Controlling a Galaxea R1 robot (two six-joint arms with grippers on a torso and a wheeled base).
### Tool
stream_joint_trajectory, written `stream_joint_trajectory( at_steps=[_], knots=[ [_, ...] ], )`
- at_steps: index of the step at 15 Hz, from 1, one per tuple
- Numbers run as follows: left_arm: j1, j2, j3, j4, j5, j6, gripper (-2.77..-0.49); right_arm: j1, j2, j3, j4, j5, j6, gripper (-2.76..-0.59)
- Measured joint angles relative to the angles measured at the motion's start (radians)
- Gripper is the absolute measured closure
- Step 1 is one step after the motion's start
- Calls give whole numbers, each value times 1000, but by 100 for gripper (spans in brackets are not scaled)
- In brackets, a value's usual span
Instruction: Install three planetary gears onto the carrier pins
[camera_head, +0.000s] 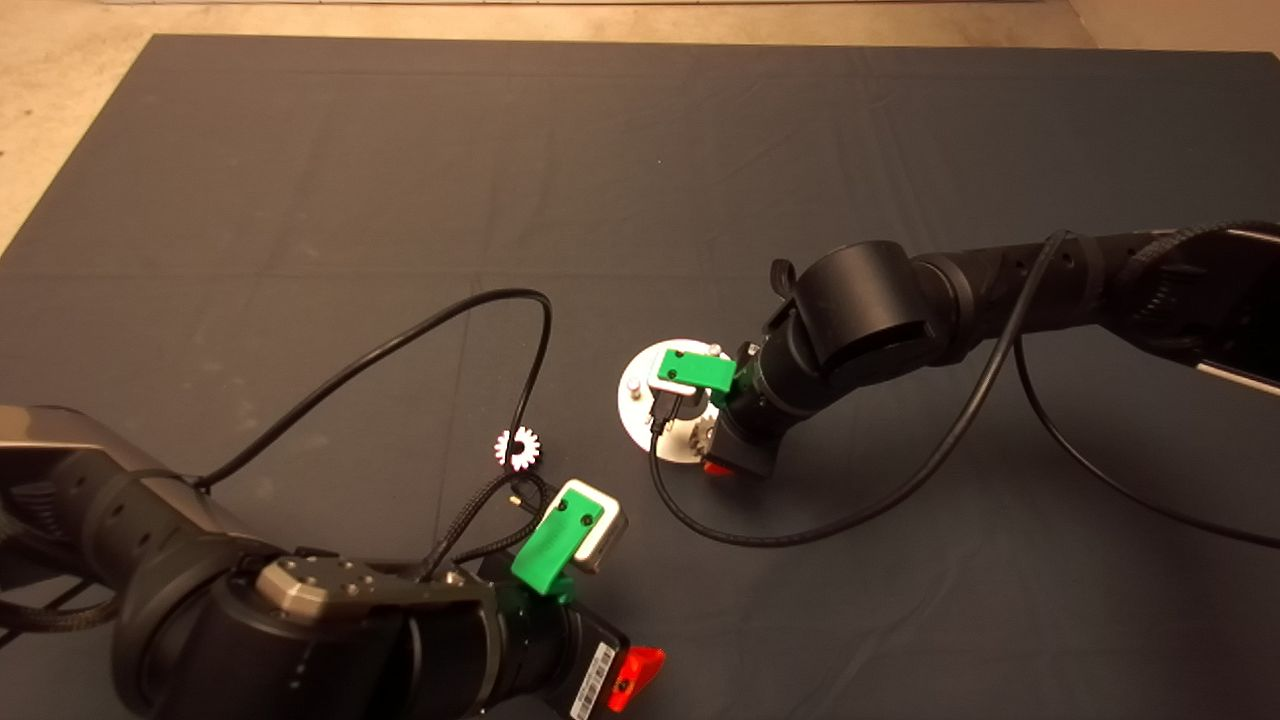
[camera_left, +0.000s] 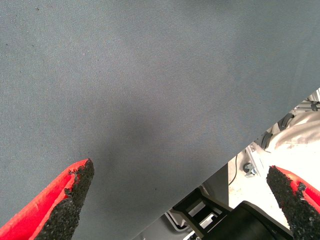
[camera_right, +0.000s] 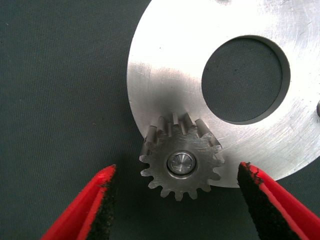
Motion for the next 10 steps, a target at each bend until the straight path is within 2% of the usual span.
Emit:
stream_joint_trajectory(
  at_steps=[7,10],
  knots=[
    [0,0,0,0,0,0,-249,0,-4,0,0,3,0,-219],
    [0,0,0,0,0,0,-249,0,-11,2,0,3,0,-220]
  ],
)
